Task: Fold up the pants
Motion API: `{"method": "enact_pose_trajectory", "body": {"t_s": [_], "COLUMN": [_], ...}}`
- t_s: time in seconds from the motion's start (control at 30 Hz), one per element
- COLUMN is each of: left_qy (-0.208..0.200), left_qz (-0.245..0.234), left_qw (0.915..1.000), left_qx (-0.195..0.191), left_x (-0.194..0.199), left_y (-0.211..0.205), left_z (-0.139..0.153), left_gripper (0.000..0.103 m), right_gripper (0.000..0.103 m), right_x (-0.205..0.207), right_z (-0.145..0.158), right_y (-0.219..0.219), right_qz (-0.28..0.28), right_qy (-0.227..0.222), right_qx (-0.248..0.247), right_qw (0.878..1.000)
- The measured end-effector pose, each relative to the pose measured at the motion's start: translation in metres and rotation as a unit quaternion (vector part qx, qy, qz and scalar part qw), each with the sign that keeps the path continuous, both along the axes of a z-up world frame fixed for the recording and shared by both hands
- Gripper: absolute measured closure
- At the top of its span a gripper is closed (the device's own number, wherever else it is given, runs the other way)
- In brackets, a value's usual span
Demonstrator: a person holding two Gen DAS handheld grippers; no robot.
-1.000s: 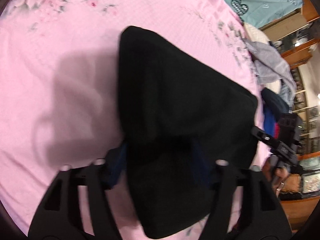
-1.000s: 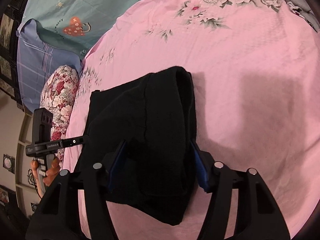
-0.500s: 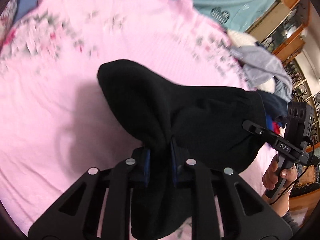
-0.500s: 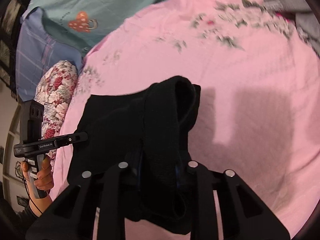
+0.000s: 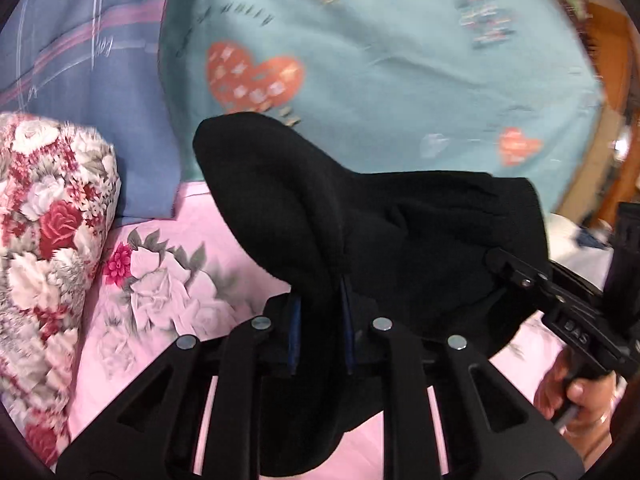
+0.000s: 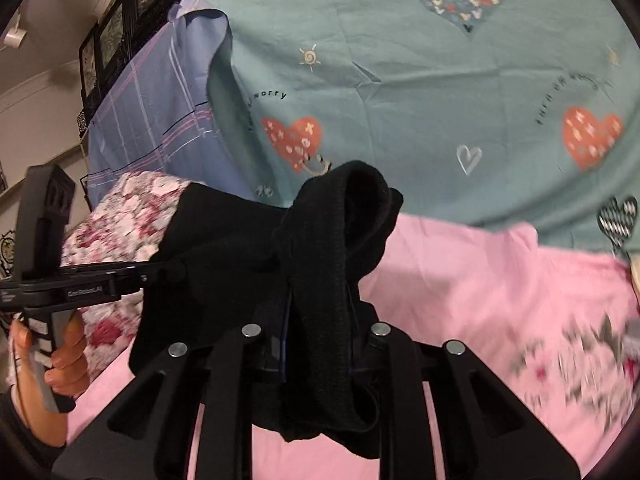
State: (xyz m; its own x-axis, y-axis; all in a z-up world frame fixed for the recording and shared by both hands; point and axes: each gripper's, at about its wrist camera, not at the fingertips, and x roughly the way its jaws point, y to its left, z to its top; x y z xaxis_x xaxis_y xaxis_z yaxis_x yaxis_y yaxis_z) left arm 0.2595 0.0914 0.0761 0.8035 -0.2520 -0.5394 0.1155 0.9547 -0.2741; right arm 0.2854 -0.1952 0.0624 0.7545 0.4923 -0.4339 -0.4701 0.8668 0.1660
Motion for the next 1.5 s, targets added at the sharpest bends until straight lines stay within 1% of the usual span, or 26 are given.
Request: {"method": "enact_pose_trajectory", "body": {"t_s": [0.07,0.1,0.13,0.17,0.2,0.23,0.27,0.3,0.33,0.37,0.47,0.53,0.57,0.67,0.73,0.77,0.8,0.83,0.9,0.97,1.0,1.1,1.2,1.27,1.37,1.5], "left_qy": [0.026,0.049,0.073,0.096,0.108,0.112,0.110,0.102,0.097,0.096,0.127,0.131,0.129,0.121,0.107,0.102,0.094,0.089,0.087,0.078,0.067,0.053,0.041,0.036,0.041,0.044], "left_qz": [0.023,0.037,0.050,0.071,0.079,0.084,0.085,0.105,0.124,0.129,0.132,0.148,0.153,0.150,0.153,0.155,0.151,0.149,0.143,0.146,0.141,0.121,0.122,0.131,0.128,0.125], "left_qw": [0.9994,0.9979,0.9957,0.9916,0.9895,0.9891,0.9894,0.9874,0.9842,0.9835,0.9818,0.9789,0.9784,0.9806,0.9811,0.9807,0.9813,0.9817,0.9819,0.9822,0.9842,0.9885,0.9882,0.9870,0.9884,0.9879], "left_qx": [0.007,0.018,0.030,0.051,0.055,0.044,0.040,0.060,0.080,0.083,0.052,0.053,0.052,0.036,0.049,0.062,0.073,0.079,0.089,0.088,0.084,0.074,0.084,0.085,0.071,0.081], "left_x": [0.035,0.055,0.071,0.080,0.084,0.086,0.085,0.082,0.080,0.079,0.073,0.054,0.044,-0.016,-0.049,-0.062,-0.080,-0.094,-0.123,-0.143,-0.152,-0.162,-0.163,-0.163,-0.163,-0.162], "left_y": [0.001,0.002,0.003,0.006,0.011,0.017,0.021,0.024,0.027,0.030,0.044,0.048,0.049,0.040,0.028,0.020,0.012,0.007,-0.005,-0.011,-0.015,-0.021,-0.023,-0.021,-0.016,-0.018], "left_z": [-0.030,-0.053,-0.077,-0.100,-0.113,-0.127,-0.131,-0.134,-0.135,-0.135,-0.134,-0.122,-0.117,-0.097,-0.093,-0.090,-0.090,-0.089,-0.092,-0.095,-0.097,-0.105,-0.105,-0.105,-0.107,-0.110], "left_gripper": [0.087,0.086,0.085,0.085,0.081,0.071,0.062,0.034,0.019,0.017,0.017,0.019,0.018,0.006,0.004,0.004,0.003,0.003,0.003,0.003,0.002,0.002,0.002,0.002,0.002,0.002], "right_gripper": [0.083,0.083,0.082,0.082,0.082,0.082,0.073,0.059,0.054,0.051,0.051,0.051,0.051,0.046,0.045,0.040,0.032,0.029,0.016,0.014,0.014,0.014,0.013,0.011,0.010,0.009], "right_x": [0.033,0.048,0.065,0.080,0.091,0.105,0.114,0.117,0.115,0.112,0.114,0.104,0.091,0.043,0.003,-0.016,-0.032,-0.053,-0.082,-0.106,-0.115,-0.141,-0.150,-0.151,-0.146,-0.143], "right_z": [-0.020,-0.032,-0.052,-0.073,-0.086,-0.110,-0.124,-0.135,-0.143,-0.145,-0.140,-0.126,-0.118,-0.092,-0.085,-0.083,-0.082,-0.081,-0.084,-0.085,-0.086,-0.094,-0.103,-0.108,-0.114,-0.123], "right_y": [0.012,0.018,0.025,0.027,0.028,0.026,0.025,0.022,0.016,0.012,0.003,0.000,0.003,0.002,-0.001,-0.001,-0.002,-0.002,-0.004,-0.001,0.000,-0.002,-0.003,-0.004,0.000,-0.001], "right_qz": [-0.001,-0.006,-0.027,-0.048,-0.061,-0.083,-0.101,-0.118,-0.122,-0.116,-0.114,-0.129,-0.133,-0.139,-0.137,-0.135,-0.130,-0.125,-0.125,-0.126,-0.133,-0.145,-0.161,-0.166,-0.160,-0.152], "right_qy": [0.001,-0.002,-0.004,0.004,0.013,0.039,0.054,0.053,0.036,0.028,0.052,0.066,0.062,0.055,0.057,0.062,0.067,0.067,0.066,0.073,0.075,0.064,0.037,0.026,0.027,0.040], "right_qx": [-0.006,-0.020,-0.049,-0.070,-0.084,-0.106,-0.122,-0.138,-0.145,-0.144,-0.133,-0.124,-0.115,-0.084,-0.072,-0.066,-0.060,-0.050,-0.038,-0.042,-0.042,-0.024,-0.006,-0.009,-0.036,-0.028], "right_qw": [1.000,1.000,0.998,0.996,0.995,0.990,0.986,0.982,0.981,0.982,0.983,0.982,0.983,0.985,0.986,0.987,0.987,0.989,0.989,0.988,0.987,0.987,0.986,0.986,0.986,0.987]}}
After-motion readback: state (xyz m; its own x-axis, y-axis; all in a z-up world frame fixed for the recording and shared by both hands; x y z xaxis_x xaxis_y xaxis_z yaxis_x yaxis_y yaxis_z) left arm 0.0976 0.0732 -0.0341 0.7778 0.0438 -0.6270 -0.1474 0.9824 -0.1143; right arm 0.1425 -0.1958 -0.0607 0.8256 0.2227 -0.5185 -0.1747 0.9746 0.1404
